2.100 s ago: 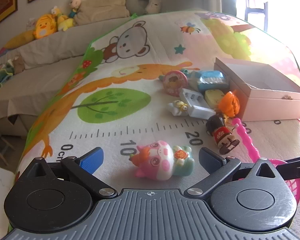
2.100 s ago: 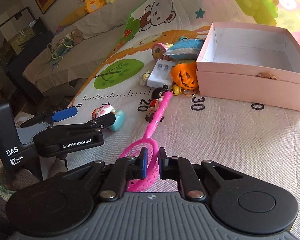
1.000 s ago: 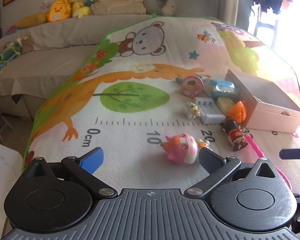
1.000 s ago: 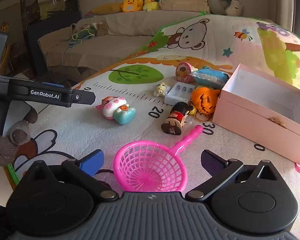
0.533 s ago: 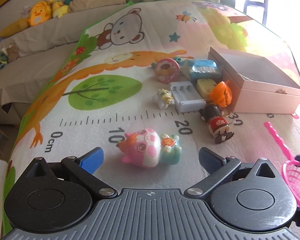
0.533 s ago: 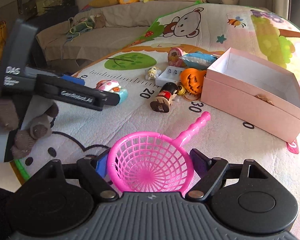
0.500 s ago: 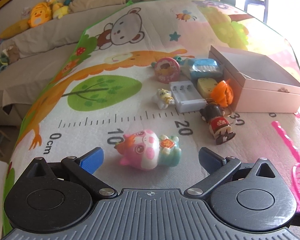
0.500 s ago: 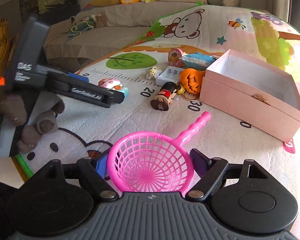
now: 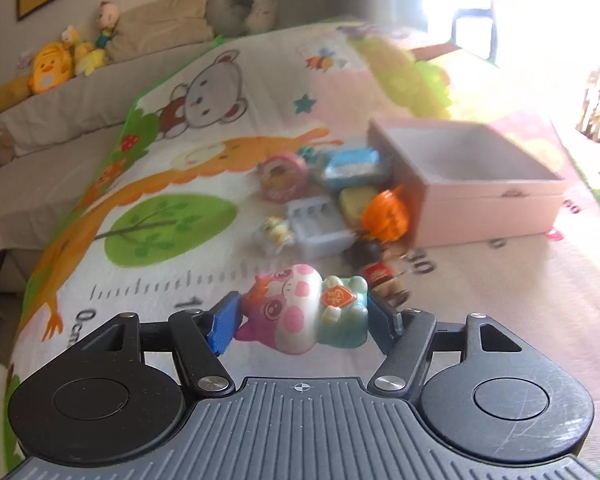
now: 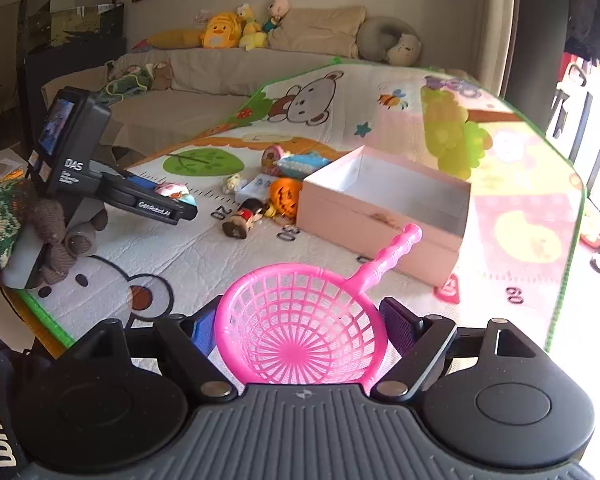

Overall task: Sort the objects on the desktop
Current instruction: 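Lift the pink net scoop with the right gripper while the left gripper grasps the pink pig figurine, then drop the net scoop and pig figurine into the pink box with both grippers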

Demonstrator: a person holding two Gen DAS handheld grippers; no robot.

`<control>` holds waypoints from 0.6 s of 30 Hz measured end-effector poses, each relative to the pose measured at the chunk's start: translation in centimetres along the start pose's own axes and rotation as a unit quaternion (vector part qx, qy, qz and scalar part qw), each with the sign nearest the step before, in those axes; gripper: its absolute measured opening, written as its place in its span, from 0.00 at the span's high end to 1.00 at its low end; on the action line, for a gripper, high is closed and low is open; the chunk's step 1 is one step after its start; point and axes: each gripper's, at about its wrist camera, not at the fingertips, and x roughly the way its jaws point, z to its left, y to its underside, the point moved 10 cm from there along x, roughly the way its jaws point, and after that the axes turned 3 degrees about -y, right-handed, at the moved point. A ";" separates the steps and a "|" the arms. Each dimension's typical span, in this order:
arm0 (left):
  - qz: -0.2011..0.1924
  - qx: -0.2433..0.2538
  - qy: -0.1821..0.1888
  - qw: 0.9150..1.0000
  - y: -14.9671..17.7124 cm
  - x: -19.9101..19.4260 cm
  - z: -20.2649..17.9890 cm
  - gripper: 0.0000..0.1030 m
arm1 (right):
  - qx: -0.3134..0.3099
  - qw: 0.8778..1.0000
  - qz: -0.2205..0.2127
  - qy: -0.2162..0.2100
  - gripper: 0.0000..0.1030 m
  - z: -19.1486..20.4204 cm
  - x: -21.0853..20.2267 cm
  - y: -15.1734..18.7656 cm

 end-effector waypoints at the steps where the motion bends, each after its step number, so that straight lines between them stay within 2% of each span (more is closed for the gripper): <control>1: -0.024 0.013 0.016 1.000 -1.7 -0.9 -1.3 0.31 | -0.007 1.000 -0.021 0.018 0.21 -1.1 -0.8 -1.2; 4: -0.090 0.056 0.059 0.993 -7.1 -2.2 -5.7 0.30 | -0.026 0.993 -0.081 0.079 0.21 -5.0 -2.4 -5.4; 6: -0.103 0.065 0.086 0.989 -10.3 -1.0 -8.3 0.30 | -0.041 0.989 -0.092 0.111 0.21 -7.5 -1.6 -7.5; 8: -0.113 0.063 0.100 0.987 -13.1 1.2 -10.3 0.28 | -0.043 0.988 -0.086 0.125 0.21 -9.7 0.6 -8.9; 10: -0.115 0.055 0.105 0.986 -15.3 3.8 -11.3 0.19 | -0.043 0.988 -0.076 0.124 0.21 -11.3 3.5 -10.0; 11: -0.101 0.045 0.104 0.988 -16.1 5.7 -11.3 0.10 | -0.044 0.988 -0.077 0.125 0.21 -12.0 5.1 -10.6; 14: -0.092 0.017 0.086 0.992 -16.5 7.8 -9.2 0.07 | -0.031 0.991 -0.091 0.098 0.16 -13.1 9.3 -11.6; 15: -0.092 0.012 0.078 0.993 -15.9 7.7 -8.1 0.05 | -0.018 0.994 -0.078 0.076 0.08 -13.5 11.0 -11.4; 16: -0.091 0.007 0.070 0.993 -15.2 7.6 -7.2 0.04 | -0.005 0.996 -0.066 0.061 0.05 -13.7 12.4 -11.1; 18: -0.077 0.001 0.049 0.996 -12.5 7.0 -4.8 0.02 | 0.009 0.997 -0.058 0.048 0.04 -13.9 14.0 -10.1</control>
